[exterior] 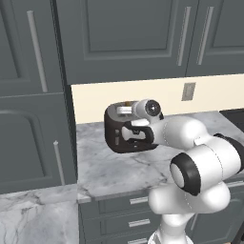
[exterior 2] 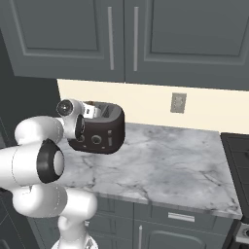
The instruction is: Start the toaster. Once the lever pops up, take the bread to the plate on the dining counter.
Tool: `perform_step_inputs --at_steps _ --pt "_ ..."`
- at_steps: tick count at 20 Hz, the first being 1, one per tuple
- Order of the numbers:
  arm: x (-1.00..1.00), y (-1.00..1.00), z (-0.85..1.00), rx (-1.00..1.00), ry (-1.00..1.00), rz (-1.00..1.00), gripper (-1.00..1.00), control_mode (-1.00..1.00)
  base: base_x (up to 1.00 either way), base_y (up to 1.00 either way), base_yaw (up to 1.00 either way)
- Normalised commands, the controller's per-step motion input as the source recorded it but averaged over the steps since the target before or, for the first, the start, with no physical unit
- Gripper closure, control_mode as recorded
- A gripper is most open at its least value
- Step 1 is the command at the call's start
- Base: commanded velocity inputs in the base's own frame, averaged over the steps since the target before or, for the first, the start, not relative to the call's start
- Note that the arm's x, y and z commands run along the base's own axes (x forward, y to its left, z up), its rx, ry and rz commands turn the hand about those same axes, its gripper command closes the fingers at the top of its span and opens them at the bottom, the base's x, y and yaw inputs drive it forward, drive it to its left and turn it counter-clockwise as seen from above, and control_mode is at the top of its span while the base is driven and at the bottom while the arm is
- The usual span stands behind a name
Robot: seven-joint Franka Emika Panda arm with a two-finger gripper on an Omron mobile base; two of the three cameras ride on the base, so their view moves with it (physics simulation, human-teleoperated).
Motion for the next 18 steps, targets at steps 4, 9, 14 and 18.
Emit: perform_step_inputs --at_steps 4,9,14,18 --pt "0.0 0.05 0.0 0.0 0.0 0.0 -1.0 -1.0 0.0 0.0 0.0" --pt "0.01 0.09 0.0 0.0 0.0 0.0 -1.0 -1.0 0.0 0.0 0.0" --pt "0.0 0.01 0.0 0.0 0.0 0.0 -1.0 -1.0 0.0 0.0 0.0" --pt "0.03 0.0 0.0 0.0 0.0 0.0 -1.0 -1.0 0.0 0.0 0.0"
